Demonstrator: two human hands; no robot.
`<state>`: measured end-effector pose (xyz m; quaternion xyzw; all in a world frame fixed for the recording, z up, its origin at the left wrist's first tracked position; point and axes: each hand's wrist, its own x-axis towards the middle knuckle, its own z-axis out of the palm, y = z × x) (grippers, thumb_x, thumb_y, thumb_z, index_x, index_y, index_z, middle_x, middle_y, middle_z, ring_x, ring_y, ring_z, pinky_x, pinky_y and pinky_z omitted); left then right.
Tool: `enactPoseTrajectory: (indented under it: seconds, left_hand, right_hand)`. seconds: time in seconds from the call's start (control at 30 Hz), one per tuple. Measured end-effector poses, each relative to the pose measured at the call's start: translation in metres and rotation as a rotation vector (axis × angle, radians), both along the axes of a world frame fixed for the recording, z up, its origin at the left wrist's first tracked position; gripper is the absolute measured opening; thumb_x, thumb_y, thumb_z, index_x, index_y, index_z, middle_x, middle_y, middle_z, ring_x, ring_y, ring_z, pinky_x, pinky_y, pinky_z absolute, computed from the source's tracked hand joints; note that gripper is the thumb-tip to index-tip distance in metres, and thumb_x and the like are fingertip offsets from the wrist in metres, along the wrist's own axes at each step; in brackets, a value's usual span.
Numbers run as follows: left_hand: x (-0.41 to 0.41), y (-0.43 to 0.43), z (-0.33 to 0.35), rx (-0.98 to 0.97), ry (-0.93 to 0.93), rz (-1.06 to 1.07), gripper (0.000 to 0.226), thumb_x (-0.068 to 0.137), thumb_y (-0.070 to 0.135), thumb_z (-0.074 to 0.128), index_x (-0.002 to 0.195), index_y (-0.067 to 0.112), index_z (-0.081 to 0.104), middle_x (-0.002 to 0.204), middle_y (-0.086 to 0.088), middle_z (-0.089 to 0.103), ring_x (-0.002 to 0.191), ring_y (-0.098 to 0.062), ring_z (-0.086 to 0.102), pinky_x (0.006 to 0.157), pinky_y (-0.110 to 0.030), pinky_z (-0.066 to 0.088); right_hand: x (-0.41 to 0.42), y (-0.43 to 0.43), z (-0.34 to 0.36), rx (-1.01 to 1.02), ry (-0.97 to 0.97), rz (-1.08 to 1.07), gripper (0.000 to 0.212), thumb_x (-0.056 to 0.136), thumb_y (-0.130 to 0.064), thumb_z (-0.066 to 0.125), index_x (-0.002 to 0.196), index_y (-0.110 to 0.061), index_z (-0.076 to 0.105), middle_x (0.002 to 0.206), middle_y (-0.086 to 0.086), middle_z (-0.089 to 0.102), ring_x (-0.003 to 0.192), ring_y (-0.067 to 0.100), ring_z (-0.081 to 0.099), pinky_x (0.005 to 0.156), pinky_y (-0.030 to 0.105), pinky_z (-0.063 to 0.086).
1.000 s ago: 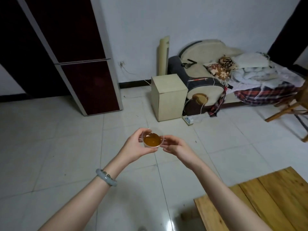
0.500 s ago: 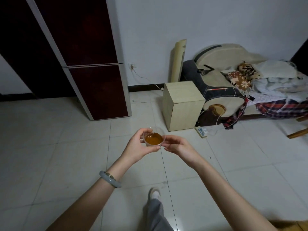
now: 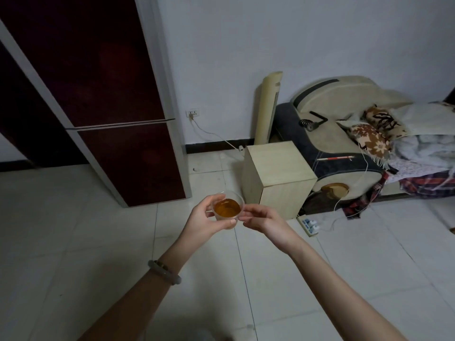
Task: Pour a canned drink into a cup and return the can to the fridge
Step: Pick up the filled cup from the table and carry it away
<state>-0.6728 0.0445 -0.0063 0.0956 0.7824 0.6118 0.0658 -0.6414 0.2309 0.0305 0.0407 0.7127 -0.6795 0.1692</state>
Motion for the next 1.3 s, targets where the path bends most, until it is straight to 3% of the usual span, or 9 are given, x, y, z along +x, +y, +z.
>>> enactPoseTrajectory:
  seconds: [0.17, 0.3, 0.37, 0.53, 0.67, 0.8, 0.97, 1.17, 1.3]
  left_hand:
    - [-0.080, 0.008, 0.000, -0.017, 0.000, -0.033, 0.062, 0.056, 0.037, 0.085, 0.110, 0.045, 0.056, 0.114, 0.019, 0.062, 0.111, -0.002, 0.056, 0.092, -0.020, 0.043]
    - [-0.153, 0.013, -0.002, -0.041, 0.007, -0.087, 0.061, 0.054, 0.043, 0.083, 0.107, 0.048, 0.055, 0.113, 0.020, 0.062, 0.111, -0.001, 0.056, 0.090, -0.018, 0.042]
    - [-0.194, 0.015, -0.005, -0.045, 0.009, -0.107, 0.061, 0.053, 0.044, 0.084, 0.107, 0.049, 0.055, 0.112, 0.021, 0.062, 0.110, -0.001, 0.056, 0.090, -0.019, 0.042]
    - [-0.302, 0.017, -0.011, -0.080, -0.008, -0.189, 0.066, 0.047, 0.054, 0.083, 0.106, 0.058, 0.054, 0.115, 0.023, 0.060, 0.112, -0.004, 0.054, 0.090, -0.023, 0.044]
    - [-0.386, 0.018, -0.006, -0.101, -0.015, -0.295, 0.065, 0.052, 0.051, 0.084, 0.108, 0.060, 0.052, 0.112, 0.033, 0.057, 0.109, 0.008, 0.052, 0.082, -0.009, 0.041]
    - [-0.458, 0.027, 0.001, -0.114, -0.024, -0.420, 0.063, 0.059, 0.038, 0.086, 0.108, 0.060, 0.052, 0.111, 0.037, 0.056, 0.107, 0.015, 0.050, 0.078, -0.001, 0.040]
    - [-0.523, 0.058, -0.011, -0.085, -0.081, -0.507, 0.065, 0.058, 0.034, 0.087, 0.113, 0.047, 0.056, 0.116, 0.021, 0.062, 0.111, 0.003, 0.054, 0.089, -0.016, 0.043]
    - [-0.582, 0.117, -0.031, -0.129, -0.142, -0.665, 0.068, 0.059, 0.036, 0.087, 0.118, 0.044, 0.055, 0.124, 0.015, 0.058, 0.118, -0.011, 0.052, 0.097, -0.031, 0.044]
    - [-0.619, 0.168, -0.043, -0.142, -0.154, -0.751, 0.067, 0.063, 0.029, 0.087, 0.120, 0.039, 0.054, 0.122, 0.019, 0.057, 0.116, -0.005, 0.051, 0.090, -0.021, 0.045]
  right_hand:
    - [-0.075, 0.008, -0.001, 0.014, -0.001, -0.026, 0.039, 0.085, 0.016, 0.044, 0.120, 0.003, 0.056, 0.109, 0.015, 0.065, 0.093, 0.009, 0.060, 0.072, 0.010, 0.047]
    - [-0.138, 0.011, -0.001, -0.003, -0.008, -0.079, 0.034, 0.087, 0.010, 0.049, 0.119, 0.001, 0.058, 0.115, 0.020, 0.065, 0.111, 0.022, 0.059, 0.100, 0.030, 0.045]
    - [-0.172, 0.012, -0.003, -0.011, -0.017, -0.116, 0.033, 0.088, 0.007, 0.051, 0.120, 0.001, 0.058, 0.117, 0.021, 0.063, 0.116, 0.026, 0.057, 0.105, 0.037, 0.042]
    - [-0.261, 0.011, -0.003, -0.013, -0.021, -0.187, 0.032, 0.089, 0.003, 0.050, 0.120, -0.002, 0.058, 0.118, 0.018, 0.064, 0.116, 0.025, 0.057, 0.105, 0.038, 0.042]
    - [-0.332, 0.011, -0.001, -0.007, -0.018, -0.236, 0.028, 0.090, 0.000, 0.050, 0.114, -0.007, 0.062, 0.116, 0.015, 0.066, 0.114, 0.023, 0.058, 0.103, 0.037, 0.043]
    - [-0.388, 0.014, -0.002, -0.037, -0.011, -0.296, 0.031, 0.089, 0.003, 0.049, 0.112, -0.012, 0.063, 0.111, 0.006, 0.068, 0.107, 0.012, 0.062, 0.093, 0.023, 0.048]
    - [-0.436, 0.031, -0.013, 0.001, -0.030, -0.423, 0.040, 0.086, 0.014, 0.044, 0.118, -0.004, 0.059, 0.110, 0.007, 0.066, 0.100, 0.008, 0.061, 0.085, 0.017, 0.049]
    - [-0.474, 0.071, -0.033, 0.089, -0.060, -0.547, 0.044, 0.084, 0.014, 0.044, 0.120, -0.007, 0.058, 0.116, 0.011, 0.063, 0.108, 0.018, 0.058, 0.095, 0.031, 0.047]
    - [-0.503, 0.108, -0.051, 0.125, -0.065, -0.644, 0.047, 0.083, 0.016, 0.043, 0.122, -0.005, 0.057, 0.115, 0.008, 0.063, 0.102, 0.009, 0.058, 0.087, 0.020, 0.048]
